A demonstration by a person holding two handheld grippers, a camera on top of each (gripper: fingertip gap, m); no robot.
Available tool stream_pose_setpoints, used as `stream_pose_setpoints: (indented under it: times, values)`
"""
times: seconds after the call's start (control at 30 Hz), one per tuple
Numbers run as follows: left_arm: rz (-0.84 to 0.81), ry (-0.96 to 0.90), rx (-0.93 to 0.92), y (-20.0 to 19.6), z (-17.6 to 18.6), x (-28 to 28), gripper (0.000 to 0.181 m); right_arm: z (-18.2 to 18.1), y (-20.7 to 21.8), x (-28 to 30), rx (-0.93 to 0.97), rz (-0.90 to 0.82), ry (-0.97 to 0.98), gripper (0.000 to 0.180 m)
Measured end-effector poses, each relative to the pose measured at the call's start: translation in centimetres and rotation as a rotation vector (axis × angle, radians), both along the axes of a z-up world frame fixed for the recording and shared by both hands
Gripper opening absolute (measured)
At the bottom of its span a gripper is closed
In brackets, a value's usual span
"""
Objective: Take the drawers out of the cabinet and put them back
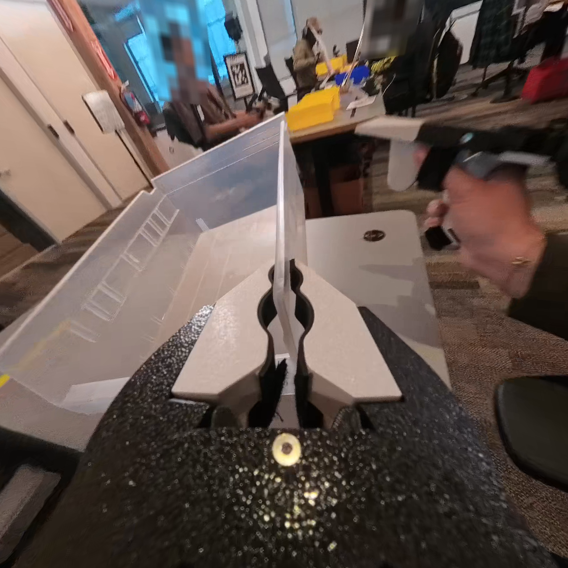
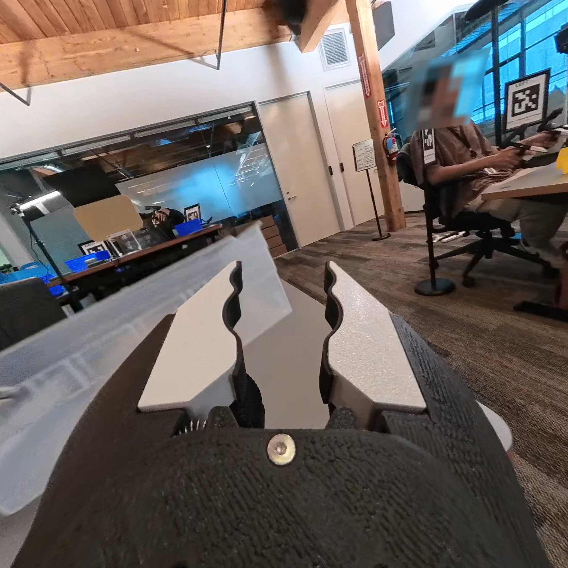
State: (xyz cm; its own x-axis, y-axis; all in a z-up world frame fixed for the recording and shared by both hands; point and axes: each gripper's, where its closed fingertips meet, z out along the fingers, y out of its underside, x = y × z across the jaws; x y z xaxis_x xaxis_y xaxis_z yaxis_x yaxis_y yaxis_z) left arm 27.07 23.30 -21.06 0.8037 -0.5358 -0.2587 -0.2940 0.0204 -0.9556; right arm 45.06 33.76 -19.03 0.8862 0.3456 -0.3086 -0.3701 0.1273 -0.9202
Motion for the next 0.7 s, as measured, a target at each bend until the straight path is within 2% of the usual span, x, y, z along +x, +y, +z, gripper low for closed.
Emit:
stream_pose_setpoints:
  times: [0.13,0.2,0.3,0.43,0.5,0.6,0.67,0.7]
  values:
    - [0.067,0.028,-0.07,3.2,-3.7,0.5,0.002,0.1,-0.1,-0.5,-0.002,0.023,-0.021,0.052]
    - [0.081,0.05,-0.076,4.0,-4.8,1.0,0.001,-0.1,-0.1,-1.2,-0.005,0.046,-0.05,0.046]
    - [0.107,0.05,-0.074,4.8,-5.3,1.6,0.001,-0.6,0.2,-2.3,-0.025,0.065,-0.121,0.041]
    - [0.114,0.075,-0.076,5.2,-6.1,2.2,0.002,-0.1,-0.3,-4.3,0.012,0.117,-0.151,0.048]
    - [0.107,0.015,-0.088,4.7,-6.1,2.3,0.005,0.0,-0.6,-5.4,0.025,0.134,-0.165,0.047]
    - [0.033,-0.101,-0.164,0.8,-3.7,1.7,0.063,0.8,-1.7,-7.3,0.087,0.152,-0.205,0.044]
    - [0.002,-0.159,-0.133,-3.3,-1.2,-0.7,0.079,0.8,-2.3,-8.5,0.105,0.127,-0.263,0.052]
    - [0.023,-0.172,-0.1,-5.3,0.0,-2.7,0.082,0.5,-2.6,-9.2,0.096,0.108,-0.287,0.063]
